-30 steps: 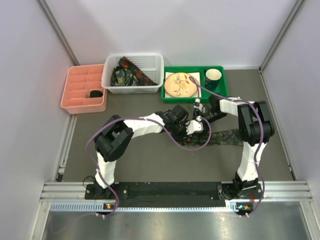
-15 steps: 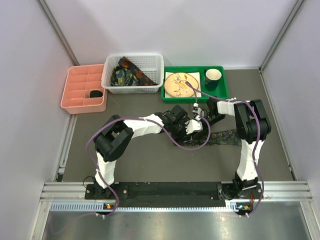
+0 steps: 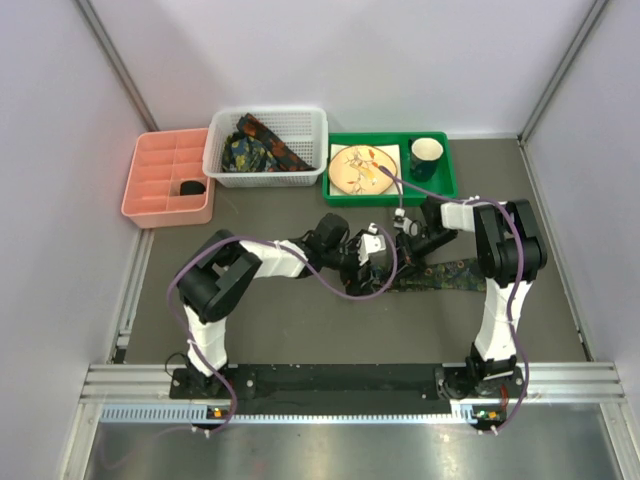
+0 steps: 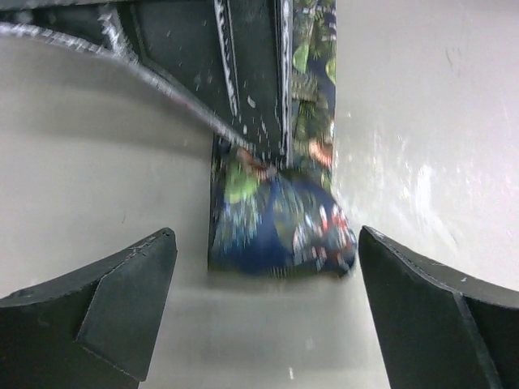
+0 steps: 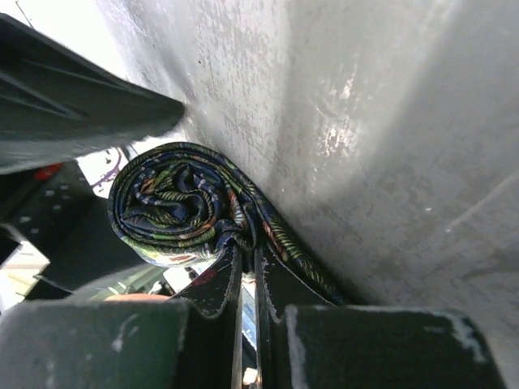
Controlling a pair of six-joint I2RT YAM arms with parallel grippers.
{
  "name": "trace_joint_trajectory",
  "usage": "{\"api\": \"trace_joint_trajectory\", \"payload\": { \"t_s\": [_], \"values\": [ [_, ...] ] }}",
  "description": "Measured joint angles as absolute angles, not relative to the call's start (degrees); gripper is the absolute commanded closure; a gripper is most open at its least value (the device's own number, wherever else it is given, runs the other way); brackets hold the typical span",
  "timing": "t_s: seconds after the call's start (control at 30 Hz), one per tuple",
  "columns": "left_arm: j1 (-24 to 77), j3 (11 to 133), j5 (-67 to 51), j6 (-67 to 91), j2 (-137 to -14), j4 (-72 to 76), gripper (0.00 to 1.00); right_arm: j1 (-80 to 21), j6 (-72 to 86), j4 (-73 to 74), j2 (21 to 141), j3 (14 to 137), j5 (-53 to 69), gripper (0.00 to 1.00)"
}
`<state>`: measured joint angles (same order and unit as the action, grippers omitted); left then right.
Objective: Roll the ties
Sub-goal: Roll the tie at the center of the board.
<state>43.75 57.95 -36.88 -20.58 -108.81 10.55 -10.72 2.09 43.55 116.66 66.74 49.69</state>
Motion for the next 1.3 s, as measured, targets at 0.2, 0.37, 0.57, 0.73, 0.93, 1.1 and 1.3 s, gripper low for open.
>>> {"api": "trace_joint_trajectory", "payload": {
  "t_s": [0.2, 0.37, 0.57, 0.73, 0.93, 1.1, 1.3],
  "values": [
    [44.7, 59.9, -39.0, -19.6, -113.7, 16.7, 0.53, -10.7, 2.0, 43.5, 116.6, 66.7, 49.8, 1.0],
    [46.3, 63.6, -36.8, -25.2, -114.2, 10.0, 0.79, -10.7, 1.9, 43.6, 116.6, 66.7, 50.0, 0.88],
    [48.6, 67.9, -29.7, -30.9, -112.4, -3.1, 0.85, -10.0, 2.7, 44.2, 115.5, 66.7, 51.0, 0.59],
    [49.5, 69.9, -24.1, -33.0, -111.1, -12.6, 0.8, -8.0, 2.4, 44.8, 112.8, 66.8, 52.5, 0.38],
    [50.5, 74.7, -19.8, -32.4, -112.7, -20.0, 0.76, -9.0, 3.1, 43.8, 111.8, 66.7, 56.2, 0.46],
    [50.9, 77.9, -18.5, -30.7, -114.5, -23.2, 0.71, -12.1, 3.2, 43.1, 112.2, 66.3, 57.0, 0.64],
    [51.0, 78.1, -18.0, -30.2, -114.7, -23.5, 0.54, -12.7, 3.4, 43.0, 114.3, 65.9, 57.1, 1.0]
  ]
}}
